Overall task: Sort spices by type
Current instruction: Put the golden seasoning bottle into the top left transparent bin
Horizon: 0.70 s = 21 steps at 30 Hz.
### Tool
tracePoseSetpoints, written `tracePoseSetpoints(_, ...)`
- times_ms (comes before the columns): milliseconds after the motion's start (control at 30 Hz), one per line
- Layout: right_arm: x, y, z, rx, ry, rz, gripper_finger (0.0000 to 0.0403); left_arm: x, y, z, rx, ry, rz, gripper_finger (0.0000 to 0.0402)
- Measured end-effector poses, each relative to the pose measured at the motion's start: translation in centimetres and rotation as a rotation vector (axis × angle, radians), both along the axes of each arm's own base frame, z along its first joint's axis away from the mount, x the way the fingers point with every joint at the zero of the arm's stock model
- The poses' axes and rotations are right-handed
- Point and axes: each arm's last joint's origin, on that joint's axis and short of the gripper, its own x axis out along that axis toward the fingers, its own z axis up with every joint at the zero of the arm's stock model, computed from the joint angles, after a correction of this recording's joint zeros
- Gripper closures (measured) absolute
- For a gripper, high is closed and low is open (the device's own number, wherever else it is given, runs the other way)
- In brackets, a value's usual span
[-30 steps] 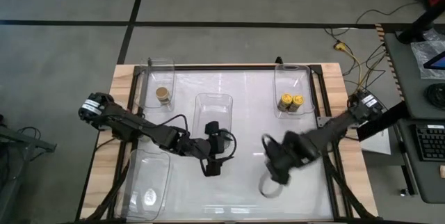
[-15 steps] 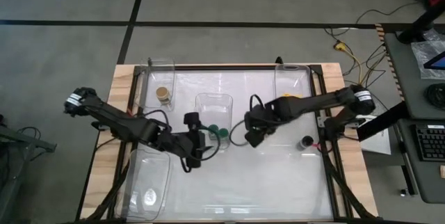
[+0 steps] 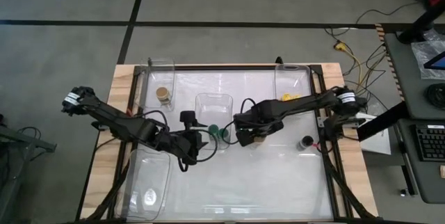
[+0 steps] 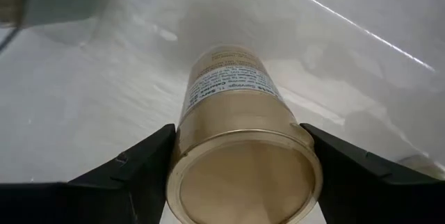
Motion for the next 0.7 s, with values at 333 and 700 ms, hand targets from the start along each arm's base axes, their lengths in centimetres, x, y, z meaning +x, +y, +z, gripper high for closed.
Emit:
tracePoseSetpoints(333,1.2,0.1,-1.2,0.074,0.027,-0.027,0.0124,-0.6,-1.8,-0.1,-0.019,-0.034,-0.058,0.0123)
tracePoseSetpoints(700,1.2,0.6,3.0,0.063,-0.111,-0.003,0.0024,-1.8,-4.1,-0.6,-0.008,-0.031,-0.16,0.0123)
